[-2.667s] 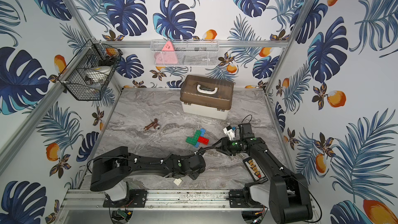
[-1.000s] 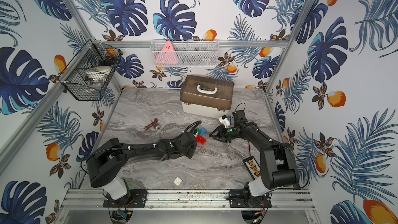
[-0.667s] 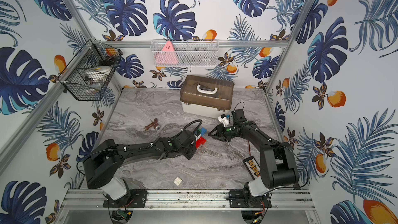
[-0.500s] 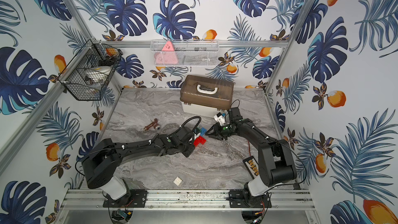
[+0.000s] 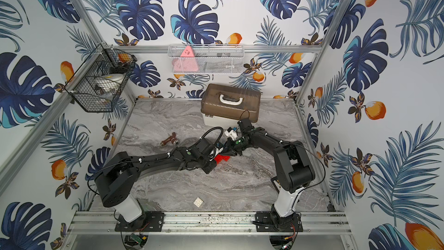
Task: Assemble a small pinwheel with lego
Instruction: Assemble the lego brick with the lego brick.
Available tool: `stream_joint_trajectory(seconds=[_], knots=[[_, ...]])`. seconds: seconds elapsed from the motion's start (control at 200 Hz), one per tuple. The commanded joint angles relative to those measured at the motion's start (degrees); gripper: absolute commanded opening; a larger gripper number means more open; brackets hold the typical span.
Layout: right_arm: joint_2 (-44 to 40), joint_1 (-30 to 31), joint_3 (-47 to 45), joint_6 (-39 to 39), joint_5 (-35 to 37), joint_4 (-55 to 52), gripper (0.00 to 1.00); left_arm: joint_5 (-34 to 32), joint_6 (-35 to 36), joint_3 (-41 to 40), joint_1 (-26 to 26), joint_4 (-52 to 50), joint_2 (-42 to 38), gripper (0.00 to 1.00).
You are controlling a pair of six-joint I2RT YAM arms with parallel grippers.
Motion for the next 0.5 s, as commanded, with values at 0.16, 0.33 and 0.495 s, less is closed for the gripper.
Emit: stream_joint_trajectory(seconds=[0.16, 0.33, 0.495], knots=[[2.5, 0.7, 1.7, -0.5, -0.8, -0.3, 0.18, 1.6, -1.2, -1.5, 0.7, 2.5, 0.3, 0.01], [4.5, 1.1, 2.2, -1.0, -0.9, -0.7, 0.17, 1.5, -1.2, -1.4, 0.8, 3.1, 0.6, 0.0], [5.4, 1.1, 2.6, -1.7, 0.4, -1.5, 0.16, 1.4, -0.9, -0.8, 1.1, 3.3, 0.7, 0.0]])
